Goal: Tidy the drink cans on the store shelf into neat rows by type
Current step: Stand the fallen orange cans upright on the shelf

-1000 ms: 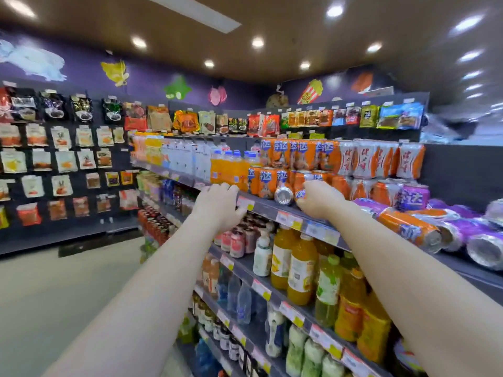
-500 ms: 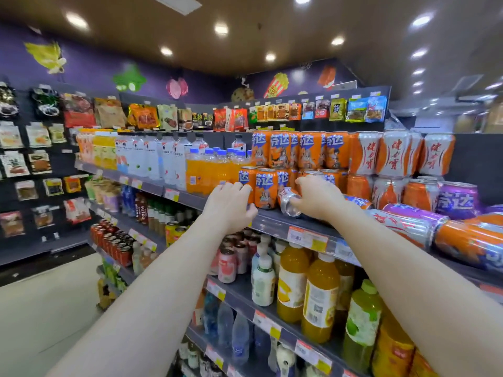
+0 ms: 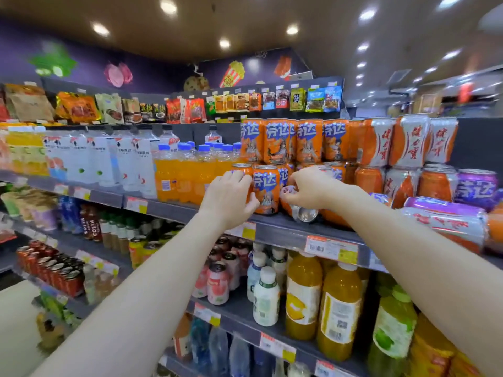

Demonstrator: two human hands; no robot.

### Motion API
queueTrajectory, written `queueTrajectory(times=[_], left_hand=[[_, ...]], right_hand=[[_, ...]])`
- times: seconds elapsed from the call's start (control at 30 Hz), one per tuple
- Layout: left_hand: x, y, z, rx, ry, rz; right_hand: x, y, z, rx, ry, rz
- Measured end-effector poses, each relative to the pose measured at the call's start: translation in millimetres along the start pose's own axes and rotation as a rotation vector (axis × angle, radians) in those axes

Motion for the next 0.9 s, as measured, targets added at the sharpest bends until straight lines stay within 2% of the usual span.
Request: queueTrajectory(times=[0.37, 0.5, 0.7, 0.9], left_hand=[[-0.2, 13.5, -22.3, 0.299, 0.150, 0.159], [9.4, 14.1, -26.8, 0.408, 0.191, 0.152], [15.4, 11.3, -28.6, 0.536, 0.203, 0.166], [14.8, 9.3, -14.6, 0.663, 0.102, 0.123]], right_hand=[[0.5, 15.9, -37.3, 0.270, 0.331, -0.074], [5.7, 25.8, -52.0, 0.364, 0.448, -0.004], [20.7, 25.2, -51.8, 0.207, 0.580, 0.190], [36.4, 26.6, -51.2, -0.138, 0.711, 0.491]])
Point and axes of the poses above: each hand's wrist, its own x-axis away from the middle knuckle, its own y-axis out of the palm, z = x × y, the point moved 1 cm from there along -x, towards the middle knuckle, and after that the axes turned 13 degrees about z, right-handed, at the moved point
